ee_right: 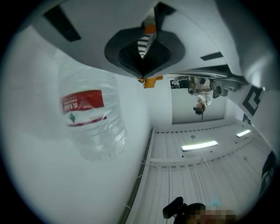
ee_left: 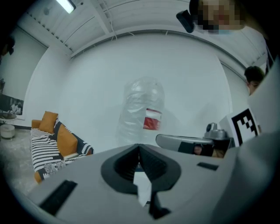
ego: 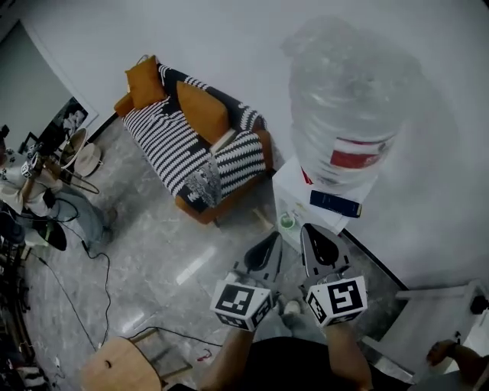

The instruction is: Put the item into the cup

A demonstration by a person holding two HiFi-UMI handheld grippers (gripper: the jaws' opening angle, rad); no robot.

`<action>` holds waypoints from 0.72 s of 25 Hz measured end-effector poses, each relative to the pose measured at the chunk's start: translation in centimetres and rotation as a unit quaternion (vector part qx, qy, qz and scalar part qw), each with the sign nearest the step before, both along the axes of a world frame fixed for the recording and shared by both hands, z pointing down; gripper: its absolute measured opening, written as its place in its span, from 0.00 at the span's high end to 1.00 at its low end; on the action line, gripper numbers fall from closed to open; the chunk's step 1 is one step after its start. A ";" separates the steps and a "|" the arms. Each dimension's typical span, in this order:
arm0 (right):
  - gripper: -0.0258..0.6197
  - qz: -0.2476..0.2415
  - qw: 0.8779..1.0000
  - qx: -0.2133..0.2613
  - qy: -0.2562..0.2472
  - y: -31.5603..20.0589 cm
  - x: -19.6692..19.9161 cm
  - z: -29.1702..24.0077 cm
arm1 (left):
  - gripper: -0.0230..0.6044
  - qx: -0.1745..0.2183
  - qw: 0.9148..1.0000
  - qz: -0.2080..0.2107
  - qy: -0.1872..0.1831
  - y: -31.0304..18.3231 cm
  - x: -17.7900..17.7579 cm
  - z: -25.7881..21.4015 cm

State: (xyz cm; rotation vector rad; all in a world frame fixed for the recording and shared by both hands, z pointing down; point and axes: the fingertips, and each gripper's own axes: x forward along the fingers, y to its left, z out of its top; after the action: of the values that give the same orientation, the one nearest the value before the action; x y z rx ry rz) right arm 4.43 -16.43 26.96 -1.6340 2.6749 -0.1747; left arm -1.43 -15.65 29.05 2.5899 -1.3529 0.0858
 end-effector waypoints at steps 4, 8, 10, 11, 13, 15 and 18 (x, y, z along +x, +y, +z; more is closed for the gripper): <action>0.95 -0.020 1.000 0.008 0.001 2.2 -0.3 -1.3 | 0.94 0.019 0.999 0.039 0.030 2.0 1.1 -2.2; 0.94 -0.010 0.999 0.015 0.034 2.3 0.8 -1.9 | 0.94 0.040 0.999 0.020 0.024 2.1 1.3 -3.8; 0.94 -0.005 0.999 0.032 0.028 2.4 1.4 -3.1 | 0.94 0.048 0.999 0.002 0.015 2.2 1.2 -4.4; 0.95 -0.003 0.999 0.038 0.020 2.4 1.6 -3.5 | 0.94 0.052 0.999 -0.006 0.010 2.2 1.0 -4.6; 0.95 0.001 0.999 0.043 0.013 2.4 1.9 -3.9 | 0.94 0.058 0.998 -0.018 0.006 2.1 0.9 -5.0; 0.94 0.004 0.999 0.045 0.012 2.4 2.1 -4.0 | 0.94 0.063 0.998 -0.031 -0.005 2.1 0.9 -5.1; 0.95 -0.003 0.999 0.044 0.014 2.7 1.7 -3.8 | 0.94 0.059 0.996 -0.048 -0.043 1.9 1.1 -4.7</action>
State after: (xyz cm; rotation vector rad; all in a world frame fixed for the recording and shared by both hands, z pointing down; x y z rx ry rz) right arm 6.08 -13.72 23.18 -1.6147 2.6665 -0.0342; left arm -0.37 -13.79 24.38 2.6391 -1.5555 0.1074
